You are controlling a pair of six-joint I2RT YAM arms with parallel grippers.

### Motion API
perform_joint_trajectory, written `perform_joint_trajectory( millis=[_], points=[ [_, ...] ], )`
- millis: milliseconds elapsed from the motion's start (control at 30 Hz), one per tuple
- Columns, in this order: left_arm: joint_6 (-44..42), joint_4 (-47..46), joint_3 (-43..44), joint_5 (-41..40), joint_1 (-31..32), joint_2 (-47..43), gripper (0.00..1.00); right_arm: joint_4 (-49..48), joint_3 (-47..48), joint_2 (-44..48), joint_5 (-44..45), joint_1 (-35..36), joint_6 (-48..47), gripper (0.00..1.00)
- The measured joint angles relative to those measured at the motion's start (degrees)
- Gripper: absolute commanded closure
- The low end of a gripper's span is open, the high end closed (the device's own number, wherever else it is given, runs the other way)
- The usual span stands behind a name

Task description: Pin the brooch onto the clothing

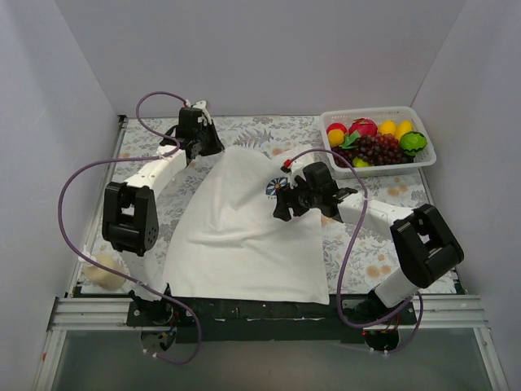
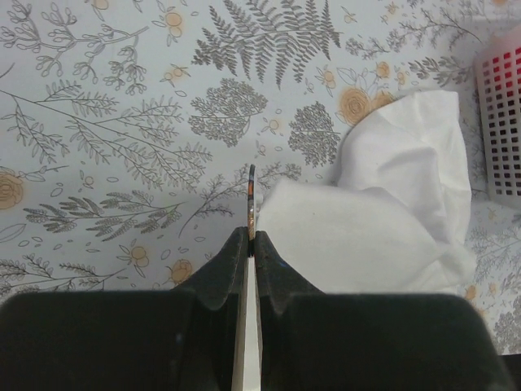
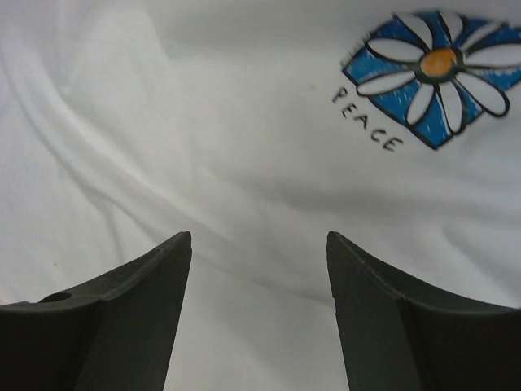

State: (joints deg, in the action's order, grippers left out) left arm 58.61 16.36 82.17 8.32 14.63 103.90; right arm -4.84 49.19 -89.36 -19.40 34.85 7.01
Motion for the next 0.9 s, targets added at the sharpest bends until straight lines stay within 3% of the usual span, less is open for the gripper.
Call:
perform_joint_trajectory(
  millis=[300, 467, 900],
  points=[
    [4.1, 0.4, 6.1, -0.5, -4.2, 7.0, 1.0, 8.1, 0.0, -0.4, 11.8, -0.2, -0.1, 0.27],
    [5.6, 0.7, 6.7, -1.0, -6.2, 9.7, 1.0, 10.0, 1.4, -5.3, 15.9, -0.2, 0.1, 0.26],
    [5.9, 1.2, 10.2, -1.4, -11.5, 13.2, 1.0, 15.3, 23.2, -22.0, 21.1, -1.3, 1.8, 0.24]
  ],
)
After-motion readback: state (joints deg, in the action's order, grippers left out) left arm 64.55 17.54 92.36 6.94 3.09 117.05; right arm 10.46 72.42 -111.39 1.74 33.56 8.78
